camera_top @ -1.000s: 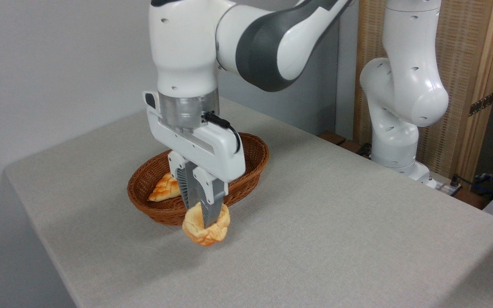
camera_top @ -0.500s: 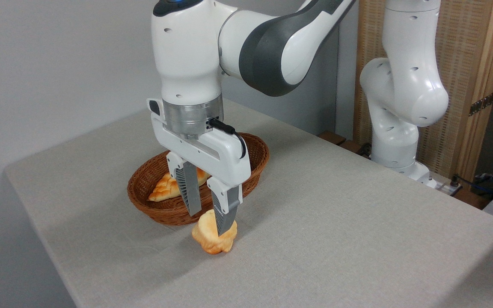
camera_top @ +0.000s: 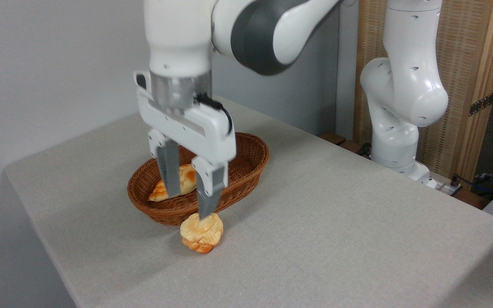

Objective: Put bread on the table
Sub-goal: 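Lower the roll onto the table and open the gripper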

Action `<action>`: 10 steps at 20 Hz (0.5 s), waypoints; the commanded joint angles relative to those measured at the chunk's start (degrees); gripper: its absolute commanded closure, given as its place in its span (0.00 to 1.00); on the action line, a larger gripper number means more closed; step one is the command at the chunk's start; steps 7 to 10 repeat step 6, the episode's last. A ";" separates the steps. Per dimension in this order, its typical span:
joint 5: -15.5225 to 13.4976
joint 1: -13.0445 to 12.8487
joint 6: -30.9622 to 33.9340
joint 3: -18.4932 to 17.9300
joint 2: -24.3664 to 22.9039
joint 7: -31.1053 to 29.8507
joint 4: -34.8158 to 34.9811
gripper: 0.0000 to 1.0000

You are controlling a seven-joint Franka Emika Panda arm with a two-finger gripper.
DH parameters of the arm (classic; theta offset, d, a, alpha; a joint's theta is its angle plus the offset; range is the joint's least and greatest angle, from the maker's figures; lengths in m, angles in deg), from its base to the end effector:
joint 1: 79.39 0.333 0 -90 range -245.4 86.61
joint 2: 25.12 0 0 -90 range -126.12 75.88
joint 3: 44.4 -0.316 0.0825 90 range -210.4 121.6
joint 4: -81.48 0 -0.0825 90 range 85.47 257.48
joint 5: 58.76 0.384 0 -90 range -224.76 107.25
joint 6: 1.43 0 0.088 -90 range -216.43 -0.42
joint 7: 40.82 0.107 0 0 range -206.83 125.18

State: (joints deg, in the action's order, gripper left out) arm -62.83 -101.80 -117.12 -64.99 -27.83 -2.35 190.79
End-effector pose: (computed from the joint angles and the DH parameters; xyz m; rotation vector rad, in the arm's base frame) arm 0.5631 -0.0190 0.5286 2.9244 -1.0286 0.2697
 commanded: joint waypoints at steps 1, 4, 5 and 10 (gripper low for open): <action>-0.49 -0.44 1.26 3.17 -0.98 -2.43 -1.21 0.00; -0.41 -0.36 2.49 5.55 -1.68 -3.23 -1.29 0.00; -0.23 -0.36 2.50 5.90 -1.69 -3.14 -1.47 0.00; -0.06 -0.36 2.50 6.17 -1.69 -2.97 -1.47 0.00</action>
